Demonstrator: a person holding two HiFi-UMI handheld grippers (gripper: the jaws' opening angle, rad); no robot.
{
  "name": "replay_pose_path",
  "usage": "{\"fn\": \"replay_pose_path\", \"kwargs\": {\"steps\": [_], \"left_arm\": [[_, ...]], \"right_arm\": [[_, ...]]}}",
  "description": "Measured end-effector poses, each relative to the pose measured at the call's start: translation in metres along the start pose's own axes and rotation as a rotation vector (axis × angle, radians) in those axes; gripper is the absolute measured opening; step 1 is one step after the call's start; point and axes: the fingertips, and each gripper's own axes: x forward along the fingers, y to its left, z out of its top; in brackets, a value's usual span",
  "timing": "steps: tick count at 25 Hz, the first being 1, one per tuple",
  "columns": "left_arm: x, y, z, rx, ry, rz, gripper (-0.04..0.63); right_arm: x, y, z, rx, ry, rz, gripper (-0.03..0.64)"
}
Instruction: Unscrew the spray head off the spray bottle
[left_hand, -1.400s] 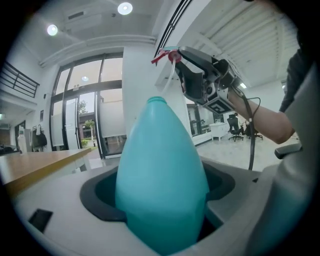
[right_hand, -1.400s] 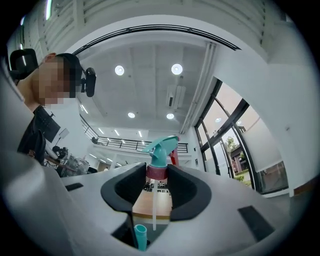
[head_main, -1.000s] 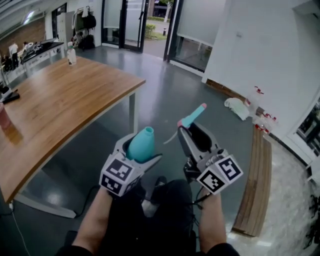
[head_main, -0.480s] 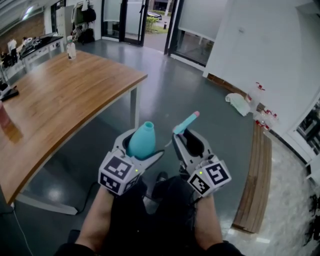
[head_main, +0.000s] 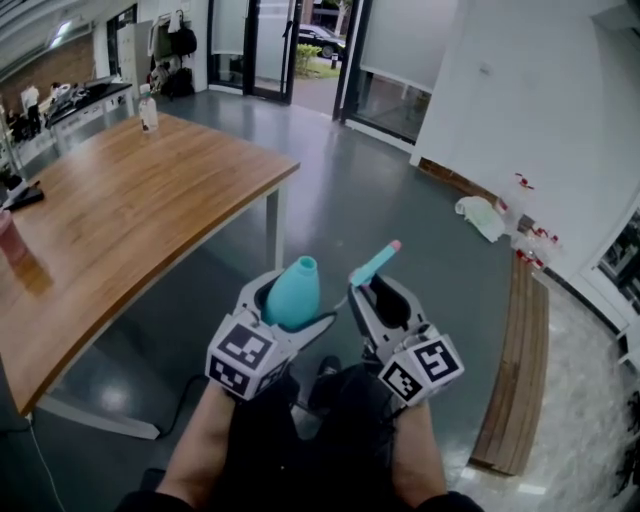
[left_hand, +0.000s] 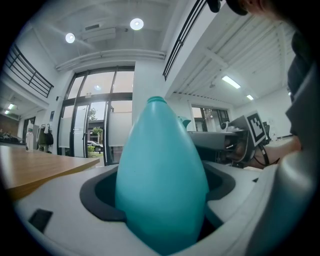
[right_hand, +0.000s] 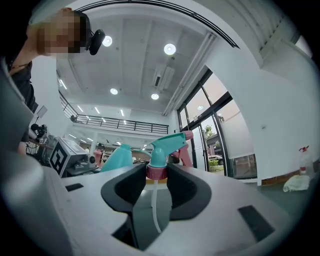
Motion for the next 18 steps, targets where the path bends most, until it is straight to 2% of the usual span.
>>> {"fn": "replay_pose_path", "kwargs": {"steps": [18], "left_arm": [[0.0058,0.0056,-0.0025,-0.009,-0.004,-0.009,0.439]], "right_arm": [[0.0084,-0.0012,0.0022,-0.006,-0.008,0.002,0.138]]}}
